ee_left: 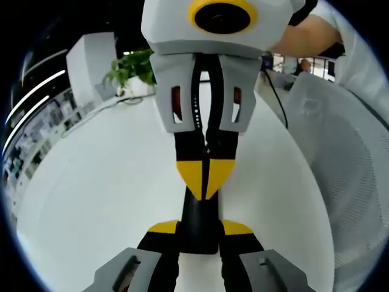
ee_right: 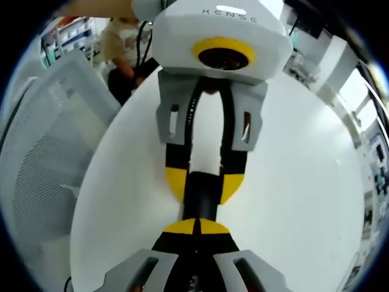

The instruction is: Press the specified remote control buttons in sequence, fully releasing each button before pressing the next.

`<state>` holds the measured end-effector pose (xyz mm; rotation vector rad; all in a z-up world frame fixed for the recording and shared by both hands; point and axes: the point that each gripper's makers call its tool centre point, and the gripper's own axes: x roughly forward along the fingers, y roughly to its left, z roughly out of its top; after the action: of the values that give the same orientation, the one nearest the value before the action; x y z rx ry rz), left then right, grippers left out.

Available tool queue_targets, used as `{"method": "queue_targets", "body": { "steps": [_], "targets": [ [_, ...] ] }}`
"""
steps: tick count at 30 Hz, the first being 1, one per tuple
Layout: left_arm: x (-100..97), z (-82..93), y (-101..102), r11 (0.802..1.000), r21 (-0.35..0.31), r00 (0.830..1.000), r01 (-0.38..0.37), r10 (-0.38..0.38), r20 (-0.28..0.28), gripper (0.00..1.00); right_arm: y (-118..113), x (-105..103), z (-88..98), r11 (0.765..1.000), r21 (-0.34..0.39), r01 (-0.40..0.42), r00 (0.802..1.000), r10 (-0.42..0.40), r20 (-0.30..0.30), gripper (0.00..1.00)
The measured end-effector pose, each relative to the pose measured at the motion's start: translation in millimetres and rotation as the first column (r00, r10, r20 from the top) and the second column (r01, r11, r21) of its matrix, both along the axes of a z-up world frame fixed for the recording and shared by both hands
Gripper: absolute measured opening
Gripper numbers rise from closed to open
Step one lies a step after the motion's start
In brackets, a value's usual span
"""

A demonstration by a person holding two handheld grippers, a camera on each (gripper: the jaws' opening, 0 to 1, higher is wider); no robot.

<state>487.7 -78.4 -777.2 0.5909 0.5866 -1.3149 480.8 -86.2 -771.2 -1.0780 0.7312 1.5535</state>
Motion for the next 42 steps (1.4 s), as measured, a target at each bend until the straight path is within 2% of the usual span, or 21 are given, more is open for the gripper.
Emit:
{"method": "queue_targets", "body": {
  "steps": [27,42],
  "targets": [
    [-0.4,1.0,-0.7,1.000,-0.013,1.000,0.001,-0.002,-0.003,0.24,-1.2,1.7,-1.3,0.999,-0.024,0.040,0.999,-0.040,-0.029,0.00],
    [-0.2,0.2,-0.6,1.000,-0.003,1.000,0.001,-0.001,-0.004,0.24,-0.9,1.8,-1.5,0.999,-0.007,0.052,0.998,-0.052,-0.040,0.00]
  ]
}}
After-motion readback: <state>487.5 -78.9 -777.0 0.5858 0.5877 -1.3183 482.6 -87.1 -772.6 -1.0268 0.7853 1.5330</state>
